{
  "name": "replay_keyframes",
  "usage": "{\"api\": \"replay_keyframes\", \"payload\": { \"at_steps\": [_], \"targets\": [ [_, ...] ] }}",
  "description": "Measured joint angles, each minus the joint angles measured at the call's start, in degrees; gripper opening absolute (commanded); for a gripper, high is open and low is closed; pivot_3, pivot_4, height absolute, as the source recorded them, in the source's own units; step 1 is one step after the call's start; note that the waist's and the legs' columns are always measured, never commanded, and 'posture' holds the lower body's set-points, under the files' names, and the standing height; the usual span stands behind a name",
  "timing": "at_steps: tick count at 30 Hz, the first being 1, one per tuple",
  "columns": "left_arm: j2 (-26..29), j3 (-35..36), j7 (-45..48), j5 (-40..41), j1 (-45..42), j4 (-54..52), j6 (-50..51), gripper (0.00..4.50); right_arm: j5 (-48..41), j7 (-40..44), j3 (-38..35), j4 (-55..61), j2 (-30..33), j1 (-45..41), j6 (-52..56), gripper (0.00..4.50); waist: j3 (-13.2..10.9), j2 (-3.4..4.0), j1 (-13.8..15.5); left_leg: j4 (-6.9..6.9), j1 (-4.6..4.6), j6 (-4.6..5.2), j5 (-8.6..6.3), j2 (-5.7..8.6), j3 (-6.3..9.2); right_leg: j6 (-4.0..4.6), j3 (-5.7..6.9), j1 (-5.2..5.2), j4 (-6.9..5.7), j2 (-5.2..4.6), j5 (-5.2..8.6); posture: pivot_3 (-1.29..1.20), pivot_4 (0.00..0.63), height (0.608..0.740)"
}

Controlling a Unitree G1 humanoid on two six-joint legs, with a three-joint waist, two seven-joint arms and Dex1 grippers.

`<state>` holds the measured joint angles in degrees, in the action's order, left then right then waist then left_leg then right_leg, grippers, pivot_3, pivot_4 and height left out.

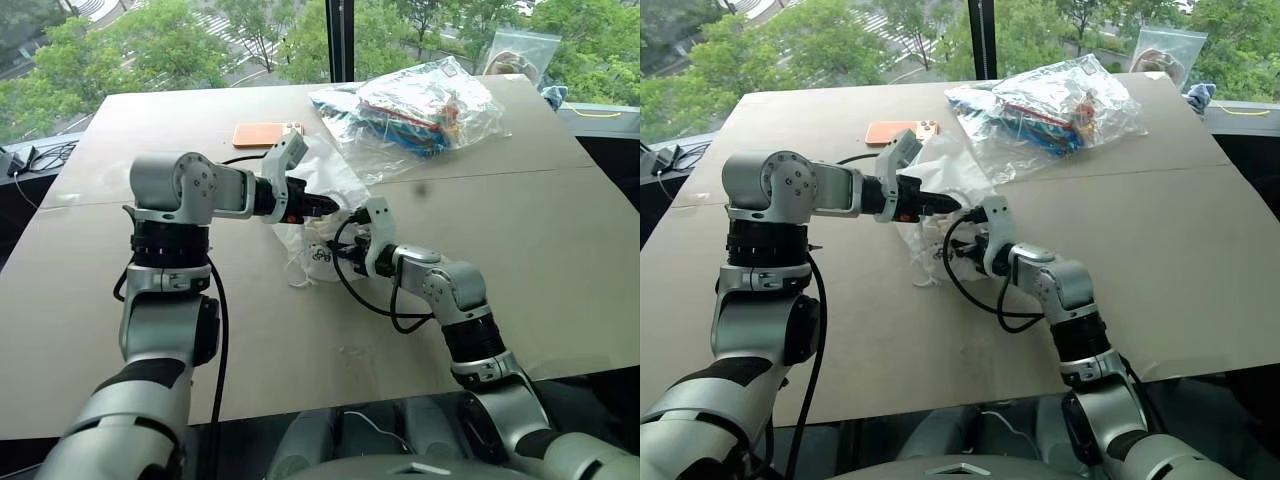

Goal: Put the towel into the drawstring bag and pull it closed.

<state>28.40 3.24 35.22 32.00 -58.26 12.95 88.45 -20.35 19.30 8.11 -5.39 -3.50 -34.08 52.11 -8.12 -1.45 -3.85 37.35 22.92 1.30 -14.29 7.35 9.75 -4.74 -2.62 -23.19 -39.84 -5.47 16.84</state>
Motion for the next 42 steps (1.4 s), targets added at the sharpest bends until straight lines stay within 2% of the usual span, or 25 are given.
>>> {"api": "replay_keyframes", "payload": {
  "at_steps": [5, 8, 13, 17, 20, 25, 28, 34, 38, 40, 42],
  "targets": [
    [0.06, 0.05, 0.77, 1.93, 0.26, -4.11, 0.64, 0.00, -0.45, 0.16, -0.56, -0.59, -0.22, -0.97, 0.88, 0.02, 0.00, 0.00, -0.14, 0.00, -0.01, 0.00, 0.00, -0.02, 0.02, 0.00, 0.01, 0.00, -0.01, 0.01, 0.00, 0.00, 0.150, 0.740],
    [0.04, 0.28, 0.86, 3.50, 1.38, -7.03, 2.40, 0.00, -4.43, -2.76, -8.43, -4.72, -4.10, -2.60, 0.77, 0.02, -0.02, 0.04, -0.38, -0.02, -0.01, -0.01, 0.01, -0.04, 0.00, 0.00, -0.02, 0.01, -0.03, 0.04, 0.00, 0.00, 0.150, 0.740],
    [2.75, 0.72, 0.14, 8.24, 5.76, -9.97, 3.76, 0.00, -16.25, -8.45, -23.86, -9.86, -4.19, -5.09, -1.03, 0.02, -0.07, 0.11, -0.16, -0.03, -0.01, -0.01, 0.01, -0.04, 0.01, 0.01, 0.00, -0.01, -0.01, 0.03, 0.00, 0.00, 0.150, 0.740],
    [3.30, 0.71, -1.07, 10.67, 6.51, -10.56, 3.77, 0.00, -20.50, -8.66, -24.86, -10.85, -4.19, -5.09, -0.86, 0.02, -0.13, 0.22, -0.53, -0.05, -0.01, -0.01, 0.01, -0.04, -0.04, 0.01, -0.05, -0.01, -0.03, 0.02, 0.00, 0.00, 0.150, 0.740],
    [3.30, 1.05, -2.66, 11.43, 6.29, -10.28, 3.83, 0.00, -22.80, -8.88, -24.81, -10.86, -4.19, -5.09, -0.75, 0.02, -0.14, 0.22, -0.58, -0.05, -0.01, -0.01, 0.01, -0.04, -0.03, 0.01, -0.04, -0.01, -0.03, 0.03, 0.00, 0.00, 0.150, 0.740],
    [0.20, 3.22, -5.81, 14.57, 2.07, -7.41, 3.97, 0.00, -26.71, -8.26, -22.71, -10.86, -4.19, -5.11, 0.18, 0.02, -0.14, 0.23, -0.35, -0.03, 0.01, -0.01, 0.01, -0.04, -0.05, 0.00, -0.05, -0.02, -0.02, 0.01, 0.00, 0.00, 0.150, 0.740],
    [-1.56, 3.53, -7.86, 16.07, 0.68, -5.94, 3.96, 0.00, -22.90, -6.15, -16.05, -10.83, -4.15, -5.30, -2.38, 0.02, -0.14, 0.23, -0.84, -0.04, 0.01, -0.01, 0.01, -0.04, -0.06, 0.01, -0.07, -0.05, -0.05, 0.02, 0.00, 0.00, 0.150, 0.740],
    [-1.80, 5.56, -12.35, 18.83, 0.04, -3.25, 3.97, 0.00, -4.84, 1.37, 1.15, -11.38, -2.62, -7.18, -16.98, 0.02, -0.13, 0.22, -1.81, 0.00, 0.07, -0.01, 0.01, -0.04, -0.11, 0.00, -0.12, -0.16, -0.09, 0.02, 0.00, 0.00, 0.150, 0.740],
    [-1.08, 5.53, -13.10, 20.07, 2.29, -5.27, 3.53, 0.00, -6.37, 1.67, -1.43, -13.89, -4.04, -7.15, -17.09, 0.02, -0.14, 0.22, -1.61, 0.04, 0.10, -0.02, 0.01, -0.04, -0.05, 0.00, -0.05, -0.15, -0.08, 0.01, 0.00, 0.00, 0.150, 0.740],
    [-1.10, 5.52, -13.08, 21.29, 2.78, -5.87, 3.51, 0.00, -7.47, 1.07, -3.62, -14.45, -4.05, -7.17, -17.13, 0.93, -0.13, 0.22, -1.37, 0.05, 0.09, -0.02, 0.02, -0.04, -0.03, 0.00, -0.03, -0.13, -0.07, 0.01, 0.00, 0.00, 0.150, 0.740],
    [-1.16, 6.53, -13.68, 22.59, 3.76, -6.26, 2.86, 0.00, -9.48, 0.35, -6.37, -15.17, -4.05, -7.18, -16.40, 1.63, -0.14, 0.23, -1.36, 0.05, 0.10, -0.02, 0.02, -0.03, -0.04, 0.00, -0.04, -0.13, -0.06, 0.01, 0.00, 0.00, 0.150, 0.740]
  ]
}}
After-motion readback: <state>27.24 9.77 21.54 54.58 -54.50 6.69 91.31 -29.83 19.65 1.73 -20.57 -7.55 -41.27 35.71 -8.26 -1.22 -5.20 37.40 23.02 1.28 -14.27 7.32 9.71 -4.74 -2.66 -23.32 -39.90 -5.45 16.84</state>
